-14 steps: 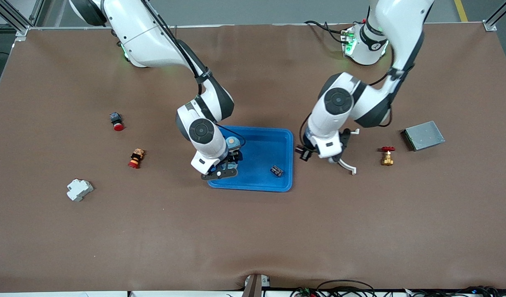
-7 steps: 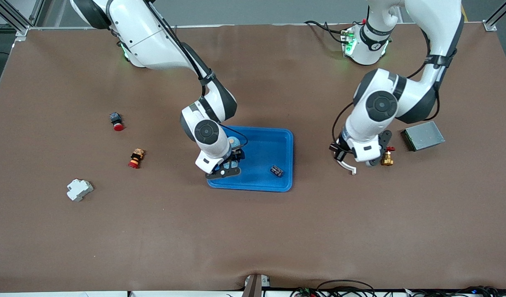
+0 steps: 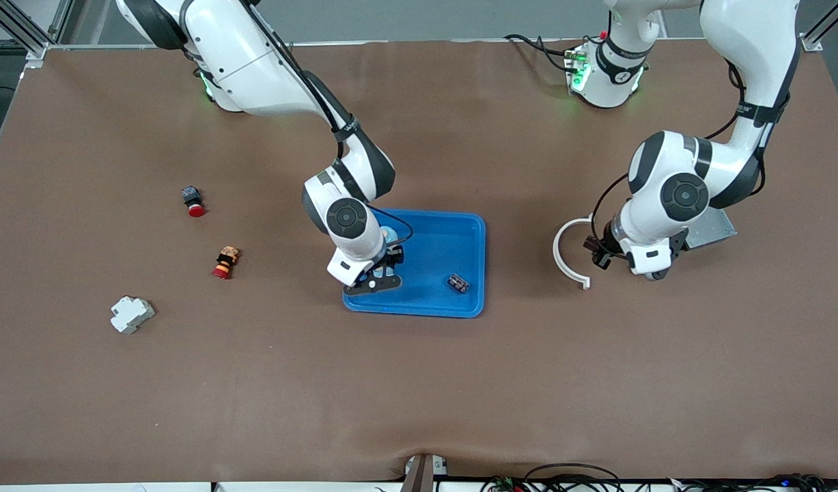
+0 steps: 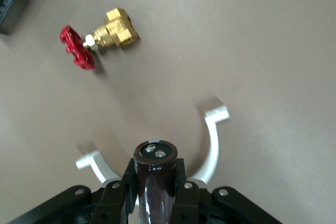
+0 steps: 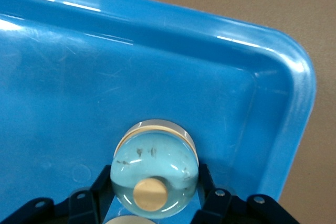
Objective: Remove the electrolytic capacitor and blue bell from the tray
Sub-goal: 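Carry the capacitor beside the white arc while the right gripper lifts the bell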
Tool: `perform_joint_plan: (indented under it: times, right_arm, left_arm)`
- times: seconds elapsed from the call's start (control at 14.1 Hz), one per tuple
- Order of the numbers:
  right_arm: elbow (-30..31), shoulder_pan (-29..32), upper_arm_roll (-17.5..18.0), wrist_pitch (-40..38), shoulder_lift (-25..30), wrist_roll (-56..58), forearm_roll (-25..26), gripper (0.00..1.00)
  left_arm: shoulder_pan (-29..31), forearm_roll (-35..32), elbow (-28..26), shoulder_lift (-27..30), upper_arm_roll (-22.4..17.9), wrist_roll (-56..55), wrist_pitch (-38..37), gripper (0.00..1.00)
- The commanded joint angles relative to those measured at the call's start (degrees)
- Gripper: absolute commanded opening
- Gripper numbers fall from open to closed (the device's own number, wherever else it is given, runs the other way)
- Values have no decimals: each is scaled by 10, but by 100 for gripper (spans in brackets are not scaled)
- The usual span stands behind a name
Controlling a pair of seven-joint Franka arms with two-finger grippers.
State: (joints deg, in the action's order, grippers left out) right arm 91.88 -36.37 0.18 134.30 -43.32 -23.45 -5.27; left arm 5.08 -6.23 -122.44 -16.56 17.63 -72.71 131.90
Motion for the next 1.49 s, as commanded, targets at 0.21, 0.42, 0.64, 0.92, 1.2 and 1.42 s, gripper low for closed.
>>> perform_joint_plan:
  times: [0.21, 0.42, 0.64, 0.92, 1.2, 1.42]
  right_arm:
    - [-35, -4, -2, -15, 0, 2, -4, 19]
    - [-56, 3, -1, -80, 23, 7, -4, 20]
    - [-76, 28, -2, -167, 67, 70, -4, 20]
    - [-68, 109, -4, -261, 123, 288, -4, 20]
    - [-50, 192, -7, -313, 157, 478, 5, 20]
    - [-7, 257, -8, -312, 169, 609, 5, 20]
  left_arm:
    - [39, -10, -19, -36, 6, 29, 43, 0]
    - [43, -9, -3, -70, 7, 27, 53, 0]
    - [44, -4, 3, -71, 7, 27, 53, 20]
    - [38, -1, 27, -70, 7, 17, 48, 100]
    - [28, 19, 87, -72, 44, -58, 14, 100]
    - [-24, 20, 153, -95, 50, -132, -7, 100]
